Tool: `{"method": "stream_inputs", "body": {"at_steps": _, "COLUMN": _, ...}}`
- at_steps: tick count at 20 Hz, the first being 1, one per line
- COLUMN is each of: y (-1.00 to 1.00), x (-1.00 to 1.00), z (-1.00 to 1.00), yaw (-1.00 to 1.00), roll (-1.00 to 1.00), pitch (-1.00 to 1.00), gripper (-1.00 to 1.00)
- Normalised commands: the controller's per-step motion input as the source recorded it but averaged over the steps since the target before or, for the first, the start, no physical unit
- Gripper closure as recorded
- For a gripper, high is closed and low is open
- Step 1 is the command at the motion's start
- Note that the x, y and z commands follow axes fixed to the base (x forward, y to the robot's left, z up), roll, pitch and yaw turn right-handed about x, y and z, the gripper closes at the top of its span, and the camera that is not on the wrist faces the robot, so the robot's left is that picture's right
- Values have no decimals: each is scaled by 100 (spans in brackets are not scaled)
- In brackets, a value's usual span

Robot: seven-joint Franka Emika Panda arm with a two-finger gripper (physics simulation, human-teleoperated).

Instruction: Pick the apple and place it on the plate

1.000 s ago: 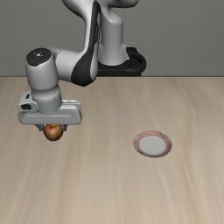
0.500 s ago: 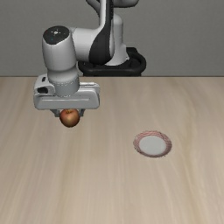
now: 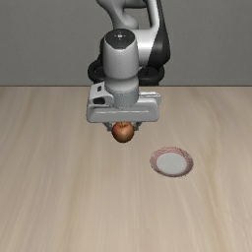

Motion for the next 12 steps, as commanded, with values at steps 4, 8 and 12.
{"method": "stream_inputs", "body": {"at_steps": 4, "y": 100, "x": 0, "z": 0, "yaw": 0, "roll": 0, "pitch": 0, "gripper": 100}}
{"method": "stream_inputs", "body": {"at_steps": 8, "y": 100, "x": 0, "z": 0, "yaw": 0, "roll": 0, "pitch": 0, "gripper": 100}}
{"method": "stream_inputs", "body": {"at_steps": 12, "y": 50, "x": 0, "z": 0, "yaw": 0, "roll": 0, "pitch": 0, "gripper": -100}}
